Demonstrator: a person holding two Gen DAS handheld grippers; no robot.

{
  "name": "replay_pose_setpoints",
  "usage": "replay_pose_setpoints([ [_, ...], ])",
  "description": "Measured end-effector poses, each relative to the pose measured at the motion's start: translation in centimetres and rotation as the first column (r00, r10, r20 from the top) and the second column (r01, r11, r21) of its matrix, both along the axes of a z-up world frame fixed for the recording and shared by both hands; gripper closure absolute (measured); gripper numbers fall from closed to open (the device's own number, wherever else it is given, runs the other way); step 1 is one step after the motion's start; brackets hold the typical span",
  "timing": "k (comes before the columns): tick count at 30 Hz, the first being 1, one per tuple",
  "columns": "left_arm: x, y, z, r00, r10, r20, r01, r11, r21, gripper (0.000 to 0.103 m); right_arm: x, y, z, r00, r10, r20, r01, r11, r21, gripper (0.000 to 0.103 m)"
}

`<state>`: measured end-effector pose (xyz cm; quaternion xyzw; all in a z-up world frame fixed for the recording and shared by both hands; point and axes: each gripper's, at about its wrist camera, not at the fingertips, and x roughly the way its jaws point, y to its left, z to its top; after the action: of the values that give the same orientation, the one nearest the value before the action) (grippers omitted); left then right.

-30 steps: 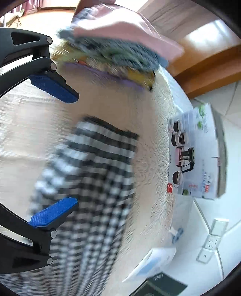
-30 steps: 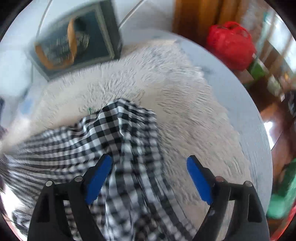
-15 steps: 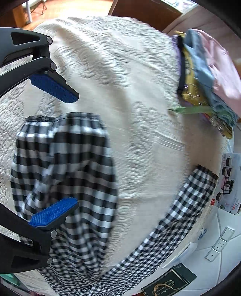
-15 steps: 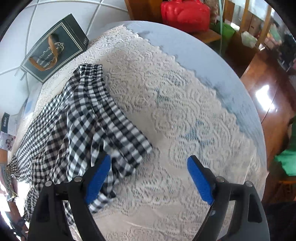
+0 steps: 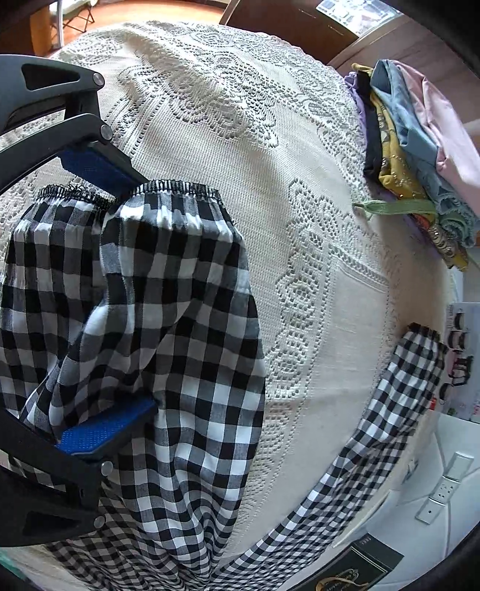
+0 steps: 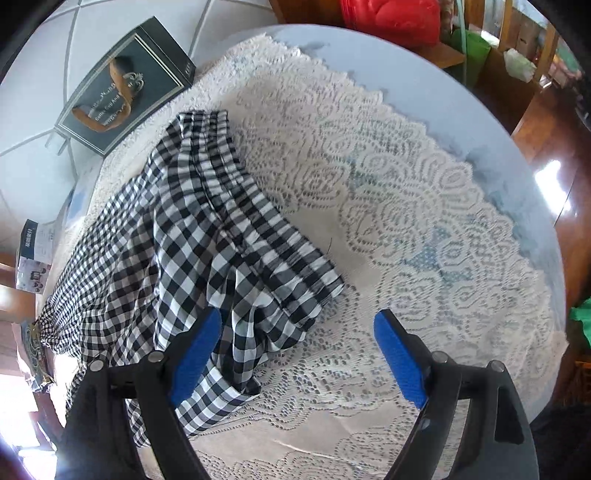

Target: Fold clothes

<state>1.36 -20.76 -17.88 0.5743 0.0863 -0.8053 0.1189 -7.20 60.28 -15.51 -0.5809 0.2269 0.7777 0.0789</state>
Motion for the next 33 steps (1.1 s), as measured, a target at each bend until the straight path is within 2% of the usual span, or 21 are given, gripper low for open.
replay_pose_setpoints([
  [5, 1.0, 0.1, 0.2, 1.0, 0.016, 0.008, -0.016, 1.0, 0.004, 0.001, -1.2, -1.6, -2.1, 1.0, 0.01, 0.029, -0.009, 1.0, -0.019, 0.019],
  [6, 1.1, 0.2, 0.4, 1.0, 0.019, 0.008, -0.019, 1.0, 0.006, 0.008, -1.4, -2.0, -2.5, 0.999, 0.016, 0.035, -0.016, 1.0, -0.005, 0.045],
  [7, 0.7, 0.2, 0.3, 1.0, 0.013, 0.004, -0.013, 1.0, 0.006, 0.027, -1.7, -2.5, -2.7, 0.999, 0.025, 0.046, -0.026, 0.999, 0.03, 0.085],
  [8, 0.8, 0.3, 1.0, 1.0, 0.003, -0.005, -0.003, 1.0, 0.011, 0.041, -1.8, -3.0, -2.7, 0.998, 0.033, 0.061, -0.038, 0.995, 0.089, 0.091],
  [9, 0.8, 0.3, 1.2, 1.0, 0.003, 0.004, -0.004, 1.0, 0.028, 0.07, -1.6, -3.3, -2.3, 0.997, 0.04, 0.059, -0.047, 0.992, 0.113, 0.094],
  [10, 0.8, 0.3, 1.4, 1.0, 0.004, 0.012, -0.004, 0.999, 0.045, 0.08, -1.2, -3.1, -1.7, 0.998, 0.032, 0.048, -0.038, 0.992, 0.117, 0.099],
  [13, 1.1, 0.8, 1.6, 0.999, -0.025, 0.036, 0.023, 0.999, 0.047, 0.082, 1.4, -1.4, 0.8, 1.0, -0.019, 0.008, 0.018, 0.988, 0.151, 0.099],
  [14, 1.1, 1.0, 1.6, 0.999, -0.028, 0.04, 0.026, 0.999, 0.048, 0.082, 2.1, -0.7, 1.0, 0.999, -0.027, 0.017, 0.024, 0.989, 0.145, 0.099],
  [18, 1.1, 1.3, 1.8, 0.998, -0.03, 0.056, 0.027, 0.999, 0.046, 0.079, 4.0, 1.2, -1.6, 0.993, -0.02, 0.114, 0.009, 0.996, 0.094, 0.098],
  [20, 1.4, 1.1, 2.7, 0.997, -0.041, 0.066, 0.036, 0.996, 0.078, 0.069, 4.6, 1.1, -1.5, 0.994, -0.019, 0.105, 0.008, 0.994, 0.107, 0.077],
  [21, 1.5, 1.0, 3.4, 0.996, -0.042, 0.075, 0.036, 0.995, 0.089, 0.059, 4.9, 1.0, -1.1, 0.995, -0.017, 0.097, 0.005, 0.992, 0.129, 0.052],
  [22, 1.6, 0.9, 4.1, 0.996, -0.043, 0.082, 0.035, 0.994, 0.099, 0.052, 5.1, 0.9, -0.3, 0.997, -0.006, 0.078, -0.007, 0.987, 0.158, 0.033],
  [24, 1.6, 0.9, 6.3, 0.998, -0.03, 0.049, 0.024, 0.994, 0.108, 0.05, 5.2, 0.8, 1.8, 0.999, 0.02, 0.037, -0.027, 0.977, 0.21, 0.03],
  [27, -0.1, 0.3, 9.0, 1.0, -0.007, 0.019, 0.005, 0.994, 0.108, 0.05, 4.6, 0.8, 4.1, 0.999, 0.031, -0.009, -0.028, 0.976, 0.218, 0.03],
  [32, -8.0, 0.9, 11.9, 0.997, -0.05, -0.062, 0.053, 0.997, 0.05, 0.05, 1.4, -0.1, 6.8, 0.997, 0.028, -0.076, -0.013, 0.982, 0.191, 0.03],
  [33, -9.2, 1.0, 12.7, 0.994, -0.066, -0.083, 0.071, 0.996, 0.061, 0.05, 0.6, -0.4, 7.0, 0.996, 0.027, -0.08, -0.012, 0.983, 0.184, 0.03],
])
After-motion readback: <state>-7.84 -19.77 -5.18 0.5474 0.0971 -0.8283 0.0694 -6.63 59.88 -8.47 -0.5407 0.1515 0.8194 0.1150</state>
